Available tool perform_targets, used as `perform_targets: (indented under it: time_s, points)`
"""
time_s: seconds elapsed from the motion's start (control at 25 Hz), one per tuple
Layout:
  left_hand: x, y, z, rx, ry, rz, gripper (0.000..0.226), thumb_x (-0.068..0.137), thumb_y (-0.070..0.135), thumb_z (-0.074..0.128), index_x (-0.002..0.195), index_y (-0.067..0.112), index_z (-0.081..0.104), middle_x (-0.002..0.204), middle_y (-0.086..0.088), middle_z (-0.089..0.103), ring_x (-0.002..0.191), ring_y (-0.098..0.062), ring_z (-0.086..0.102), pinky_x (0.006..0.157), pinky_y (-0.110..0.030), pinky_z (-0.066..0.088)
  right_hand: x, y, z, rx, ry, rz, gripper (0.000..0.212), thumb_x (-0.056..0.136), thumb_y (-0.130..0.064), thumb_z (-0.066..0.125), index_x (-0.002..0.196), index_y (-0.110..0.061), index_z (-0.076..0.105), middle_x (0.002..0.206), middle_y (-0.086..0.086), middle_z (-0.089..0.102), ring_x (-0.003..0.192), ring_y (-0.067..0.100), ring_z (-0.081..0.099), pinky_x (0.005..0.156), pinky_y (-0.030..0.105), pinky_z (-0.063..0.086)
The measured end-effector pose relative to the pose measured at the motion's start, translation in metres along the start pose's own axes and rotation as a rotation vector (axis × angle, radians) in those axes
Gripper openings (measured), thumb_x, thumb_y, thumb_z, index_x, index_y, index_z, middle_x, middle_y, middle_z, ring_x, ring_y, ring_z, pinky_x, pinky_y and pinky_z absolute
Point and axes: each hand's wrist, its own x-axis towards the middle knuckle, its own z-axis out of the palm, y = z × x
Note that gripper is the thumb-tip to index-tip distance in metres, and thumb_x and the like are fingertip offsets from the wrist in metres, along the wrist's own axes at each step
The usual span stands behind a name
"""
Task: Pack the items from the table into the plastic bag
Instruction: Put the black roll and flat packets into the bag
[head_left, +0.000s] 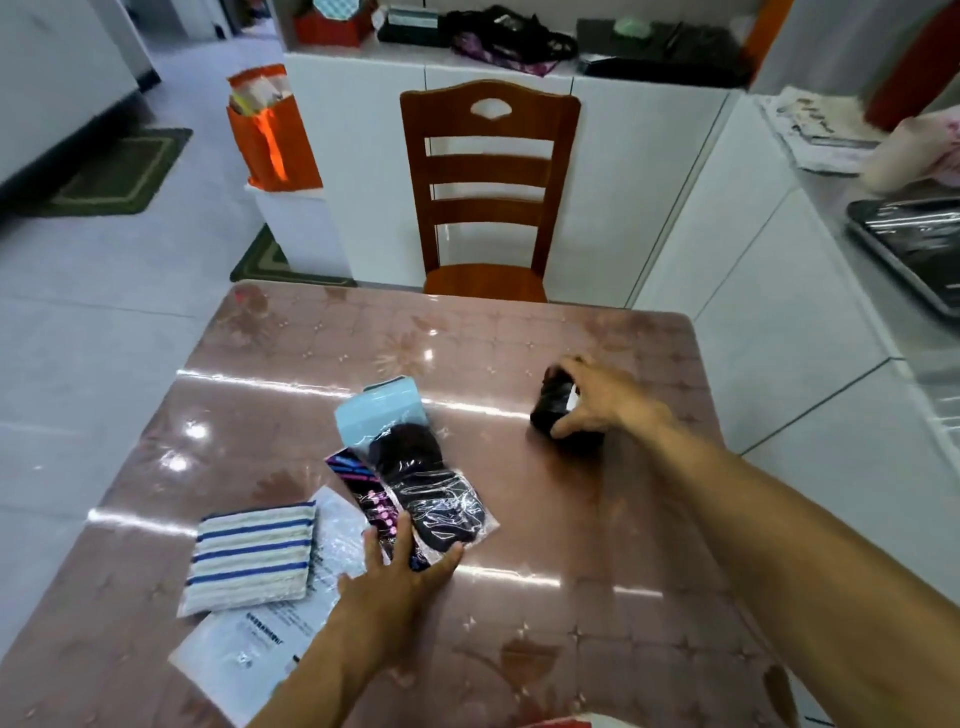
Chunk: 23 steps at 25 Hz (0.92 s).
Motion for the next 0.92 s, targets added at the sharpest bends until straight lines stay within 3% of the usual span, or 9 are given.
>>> perform_targets:
  time_s: [0.16,0.28,0.36,0.44,0.52,0.6,0.68,0.8,0.92]
  points:
    - [-0.007,0.004,-0.003,0.016,0.004,0.006,0.138,0.053,0.031,0.092,0.143,0.056,-0.010,0.154,-0.014,-0.034,0.140,-0.055,-0.013,0.101,-0.069,0.034,-0.083,-0.041,0.024,-0.059,-0.299,-0.206,0.077,0.050,-0.052,0.079,0.115,-0.036,0.042,0.112,-0.003,0.049,0.097,0.023,0.052,0.079,0.038,0.048]
    - [-0.012,0.004,-0.009,0.043,-0.022,0.011,0.136,0.048,0.034,0.092,0.145,0.053,-0.001,0.155,-0.017,-0.026,0.139,-0.059,-0.005,0.102,-0.063,0.036,-0.162,-0.045,0.001,0.154,-0.247,-0.167,0.064,0.053,-0.047,0.080,0.107,-0.037,0.047,0.104,-0.006,0.056,0.090,0.018,0.057,0.077,0.042,0.054]
    - [-0.025,0.002,-0.012,-0.092,-0.001,0.006,0.111,0.056,0.036,0.085,0.148,0.041,0.023,0.156,-0.019,0.005,0.137,-0.052,0.023,0.103,-0.050,0.041,-0.216,-0.044,-0.041,0.278,-0.162,-0.139,0.066,0.056,-0.042,0.083,0.112,-0.038,0.048,0.107,-0.008,0.058,0.093,0.014,0.059,0.078,0.041,0.056]
    - [-0.067,0.009,-0.029,-0.479,0.025,0.018,0.064,0.069,0.040,0.073,0.127,0.021,0.057,0.130,-0.012,0.054,0.109,-0.032,0.056,0.084,-0.036,0.049,-0.282,-0.046,-0.087,0.401,-0.069,-0.154,0.071,0.056,-0.040,0.085,0.117,-0.041,0.047,0.111,-0.010,0.060,0.099,0.011,0.060,0.078,0.033,0.056]
    - [-0.127,0.021,-0.053,-0.820,0.019,0.079,0.032,0.085,0.037,0.068,0.105,0.013,0.066,0.104,-0.005,0.069,0.088,-0.021,0.063,0.072,-0.029,0.046,-0.356,-0.054,-0.121,0.755,0.030,-0.238,0.073,0.055,-0.036,0.083,0.120,-0.040,0.050,0.118,-0.007,0.062,0.106,0.013,0.062,0.080,0.028,0.053]
    - [-0.201,0.041,-0.078,-0.892,0.157,0.229,0.020,0.087,0.033,0.067,0.090,0.014,0.070,0.092,0.000,0.071,0.080,-0.009,0.064,0.067,-0.024,0.046,-0.423,-0.068,-0.128,1.136,0.097,-0.317,0.070,0.055,-0.030,0.076,0.122,-0.035,0.053,0.120,-0.001,0.063,0.105,0.020,0.066,0.078,0.028,0.054]
    - [-0.269,0.053,-0.086,-0.623,0.291,0.394,0.023,0.080,0.043,0.072,0.085,0.020,0.071,0.104,0.006,0.069,0.093,-0.004,0.061,0.079,-0.025,0.050,-0.463,-0.090,-0.105,1.290,0.083,-0.305,0.067,0.056,-0.031,0.075,0.119,-0.035,0.055,0.114,-0.003,0.067,0.102,0.020,0.068,0.076,0.030,0.056]
    - [-0.305,0.056,-0.057,0.027,0.262,0.251,0.044,0.067,0.059,0.063,0.104,0.036,0.069,0.128,-0.001,0.060,0.114,-0.025,0.057,0.088,-0.034,0.049,-0.486,-0.137,-0.042,1.242,-0.016,-0.124,0.065,0.054,-0.038,0.085,0.112,-0.038,0.056,0.104,-0.009,0.070,0.096,0.014,0.069,0.080,0.037,0.059]
    - [-0.293,0.049,-0.039,-0.091,0.256,0.131,0.027,0.078,0.033,0.061,0.102,0.021,0.065,0.106,-0.010,0.069,0.101,-0.031,0.064,0.079,-0.037,0.052,-0.472,-0.182,0.003,1.218,-0.011,-0.002,0.061,0.050,-0.038,0.085,0.101,-0.041,0.051,0.100,0.000,0.068,0.091,0.022,0.067,0.080,0.046,0.058]
